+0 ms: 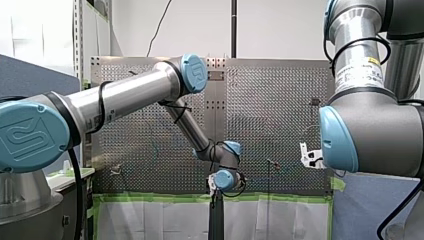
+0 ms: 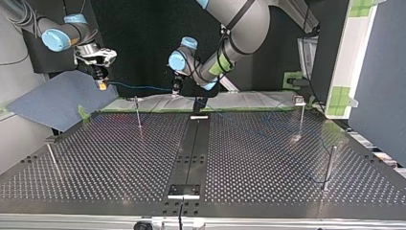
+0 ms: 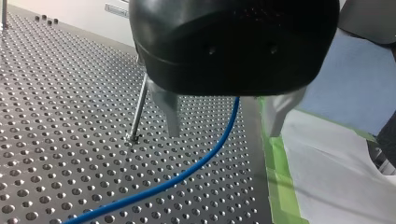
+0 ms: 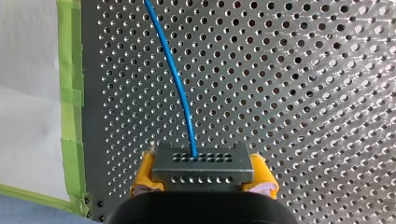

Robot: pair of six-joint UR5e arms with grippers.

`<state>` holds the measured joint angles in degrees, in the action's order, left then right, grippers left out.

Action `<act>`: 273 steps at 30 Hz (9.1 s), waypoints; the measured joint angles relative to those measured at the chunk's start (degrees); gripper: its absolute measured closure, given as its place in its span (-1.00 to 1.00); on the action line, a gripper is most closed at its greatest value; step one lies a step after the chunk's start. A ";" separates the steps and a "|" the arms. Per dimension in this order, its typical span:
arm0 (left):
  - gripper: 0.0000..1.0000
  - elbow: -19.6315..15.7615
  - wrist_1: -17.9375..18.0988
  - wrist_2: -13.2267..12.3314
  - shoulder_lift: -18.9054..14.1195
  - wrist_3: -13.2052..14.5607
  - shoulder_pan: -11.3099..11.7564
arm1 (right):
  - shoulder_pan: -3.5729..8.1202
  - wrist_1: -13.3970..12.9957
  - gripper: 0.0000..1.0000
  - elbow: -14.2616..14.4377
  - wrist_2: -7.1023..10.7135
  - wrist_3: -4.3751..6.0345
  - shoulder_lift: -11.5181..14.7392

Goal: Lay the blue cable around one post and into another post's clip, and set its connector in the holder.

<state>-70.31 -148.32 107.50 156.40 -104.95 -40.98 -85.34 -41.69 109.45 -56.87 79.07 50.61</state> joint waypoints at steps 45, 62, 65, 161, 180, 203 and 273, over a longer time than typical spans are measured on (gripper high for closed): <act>1.00 2.58 0.78 -2.18 -0.01 0.25 -1.63 | 0.32 -2.61 1.00 -0.06 -0.46 4.12 -0.01; 1.00 4.15 0.00 -2.11 -0.01 0.59 -1.83 | 0.99 -4.54 1.00 -0.63 -0.45 6.96 -0.01; 1.00 4.37 -0.03 -2.15 -0.01 0.62 -1.82 | 1.14 -4.56 1.00 -0.77 -0.47 7.15 -0.01; 1.00 3.54 -0.58 -1.91 -3.67 2.06 -1.04 | 2.91 -6.45 1.00 -3.60 -1.06 8.72 -4.05; 1.00 2.11 2.04 -6.74 -3.42 -3.53 -0.36 | 2.83 -7.06 1.00 -3.84 -0.97 9.33 -4.36; 1.00 2.05 2.51 -8.89 -2.99 -4.78 0.85 | 2.72 -7.30 1.00 -4.29 -1.12 9.78 -4.60; 1.00 5.86 1.07 -14.47 -1.63 -8.77 4.65 | 1.86 -3.38 1.00 -11.99 -1.22 10.44 -8.89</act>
<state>-64.45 -147.25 93.03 154.77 -113.72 -36.33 -83.47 -45.07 97.46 -58.09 89.51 41.72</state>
